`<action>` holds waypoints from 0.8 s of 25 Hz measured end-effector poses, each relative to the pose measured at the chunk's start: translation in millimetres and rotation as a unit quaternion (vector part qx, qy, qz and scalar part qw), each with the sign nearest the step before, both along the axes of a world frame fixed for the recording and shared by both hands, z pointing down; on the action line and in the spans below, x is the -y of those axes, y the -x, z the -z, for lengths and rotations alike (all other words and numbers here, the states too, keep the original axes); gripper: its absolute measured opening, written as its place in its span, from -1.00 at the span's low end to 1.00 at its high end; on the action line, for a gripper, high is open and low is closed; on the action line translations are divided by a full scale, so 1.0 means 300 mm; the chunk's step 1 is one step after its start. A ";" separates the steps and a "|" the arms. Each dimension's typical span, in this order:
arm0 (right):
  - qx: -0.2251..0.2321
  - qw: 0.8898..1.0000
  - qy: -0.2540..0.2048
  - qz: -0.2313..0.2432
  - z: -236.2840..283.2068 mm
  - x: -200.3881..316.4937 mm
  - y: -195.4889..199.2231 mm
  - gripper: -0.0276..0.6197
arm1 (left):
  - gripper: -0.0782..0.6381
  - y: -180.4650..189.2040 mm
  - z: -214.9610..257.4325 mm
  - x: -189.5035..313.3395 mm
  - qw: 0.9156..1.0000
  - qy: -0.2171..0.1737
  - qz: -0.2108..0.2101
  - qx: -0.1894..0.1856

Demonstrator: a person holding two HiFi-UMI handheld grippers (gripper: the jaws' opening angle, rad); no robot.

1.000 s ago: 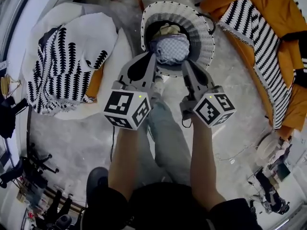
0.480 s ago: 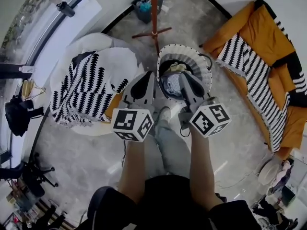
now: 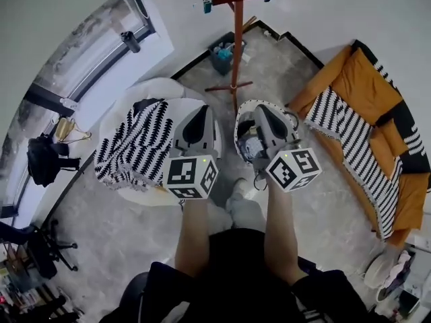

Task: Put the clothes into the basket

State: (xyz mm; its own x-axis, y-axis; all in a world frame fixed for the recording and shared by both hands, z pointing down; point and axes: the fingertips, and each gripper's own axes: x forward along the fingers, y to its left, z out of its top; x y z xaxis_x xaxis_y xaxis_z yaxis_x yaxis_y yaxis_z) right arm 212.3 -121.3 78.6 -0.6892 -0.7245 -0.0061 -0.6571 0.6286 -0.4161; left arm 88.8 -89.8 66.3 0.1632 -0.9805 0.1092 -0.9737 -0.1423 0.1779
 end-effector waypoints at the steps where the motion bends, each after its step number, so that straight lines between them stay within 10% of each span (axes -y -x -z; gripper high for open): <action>1: 0.000 1.000 -0.011 0.003 0.034 -0.005 0.021 -0.88 | -0.76 0.019 0.042 -0.007 1.000 -0.008 0.003 0.007; 8: -0.009 0.995 -0.088 0.044 0.265 -0.058 0.233 -0.88 | -0.76 0.192 0.303 -0.093 0.996 -0.079 0.035 0.019; 20: -0.051 0.989 -0.126 0.049 0.370 -0.081 0.314 -0.88 | -0.76 0.270 0.377 -0.128 0.994 -0.085 0.056 0.045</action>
